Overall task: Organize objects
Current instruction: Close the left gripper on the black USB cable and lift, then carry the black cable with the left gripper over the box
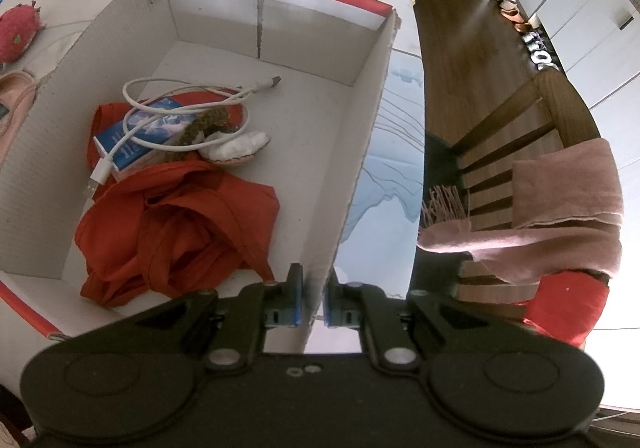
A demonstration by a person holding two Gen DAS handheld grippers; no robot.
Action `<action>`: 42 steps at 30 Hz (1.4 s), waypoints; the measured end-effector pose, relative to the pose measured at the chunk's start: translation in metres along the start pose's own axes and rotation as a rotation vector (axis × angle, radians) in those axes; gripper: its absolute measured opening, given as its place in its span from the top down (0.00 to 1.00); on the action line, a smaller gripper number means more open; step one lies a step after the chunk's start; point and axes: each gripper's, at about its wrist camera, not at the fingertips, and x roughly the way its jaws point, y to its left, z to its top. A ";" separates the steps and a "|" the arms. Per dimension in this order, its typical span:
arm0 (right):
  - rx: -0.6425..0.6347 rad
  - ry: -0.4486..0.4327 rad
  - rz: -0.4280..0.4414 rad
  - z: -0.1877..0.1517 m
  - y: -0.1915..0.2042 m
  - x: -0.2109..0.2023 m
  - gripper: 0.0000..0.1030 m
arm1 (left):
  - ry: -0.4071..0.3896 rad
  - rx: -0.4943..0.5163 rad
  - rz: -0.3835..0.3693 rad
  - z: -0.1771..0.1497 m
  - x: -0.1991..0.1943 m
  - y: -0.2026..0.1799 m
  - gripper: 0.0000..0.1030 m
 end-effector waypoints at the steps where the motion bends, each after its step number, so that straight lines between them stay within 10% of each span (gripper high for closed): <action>1: -0.001 0.000 0.000 0.000 0.000 0.000 0.93 | -0.004 0.005 -0.009 0.002 -0.003 -0.004 0.78; 24: -0.012 -0.001 0.008 0.001 0.001 0.000 0.93 | -0.160 0.289 -0.174 0.091 -0.070 -0.112 0.78; 42: 0.010 -0.025 0.040 -0.001 -0.009 -0.008 0.92 | -0.150 0.518 -0.224 0.145 -0.006 -0.225 0.78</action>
